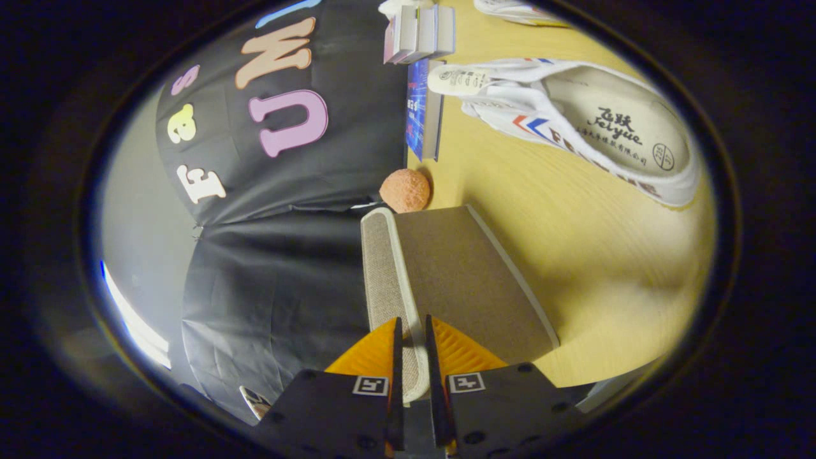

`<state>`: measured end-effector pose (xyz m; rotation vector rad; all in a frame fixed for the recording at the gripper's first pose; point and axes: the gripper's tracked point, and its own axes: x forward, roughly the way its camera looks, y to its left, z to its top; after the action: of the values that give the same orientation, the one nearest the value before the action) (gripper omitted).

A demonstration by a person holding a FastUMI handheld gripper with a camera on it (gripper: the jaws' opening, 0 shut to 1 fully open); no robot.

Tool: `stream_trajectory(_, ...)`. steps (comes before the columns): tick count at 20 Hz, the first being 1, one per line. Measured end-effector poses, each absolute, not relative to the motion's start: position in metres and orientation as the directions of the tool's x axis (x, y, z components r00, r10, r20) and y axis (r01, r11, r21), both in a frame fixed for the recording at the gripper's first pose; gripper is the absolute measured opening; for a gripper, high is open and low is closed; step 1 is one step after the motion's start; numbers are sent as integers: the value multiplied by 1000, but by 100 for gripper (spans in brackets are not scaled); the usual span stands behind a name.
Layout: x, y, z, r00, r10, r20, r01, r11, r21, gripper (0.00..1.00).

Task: Open the storage box then place both shoes into the box .Put the left shoe in first, then the right shoe, with the right side of both shoes facing outward in a uniform manner.

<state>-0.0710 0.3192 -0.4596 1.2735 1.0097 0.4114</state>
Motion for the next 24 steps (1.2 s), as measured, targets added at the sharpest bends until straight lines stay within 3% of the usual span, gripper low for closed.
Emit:
stream_trajectory(1, -84, 281, -441, 543, 741, -395, 248, 308, 919, 21)
stream_trajectory(3, -77, 301, -445, 536, 734, -417, 214, 359, 908, 8)
stream_trajectory(7, -80, 307, -414, 534, 738, -413, 126, 414, 902, 3)
stream_trajectory(17, -92, 366, -291, 502, 818, -280, -168, 409, 897, 2)
stream_trajectory(21, -94, 354, -333, 505, 775, -379, -108, 493, 863, 2)
stream_trajectory(24, -91, 332, -373, 528, 729, -436, 81, 468, 880, 50)
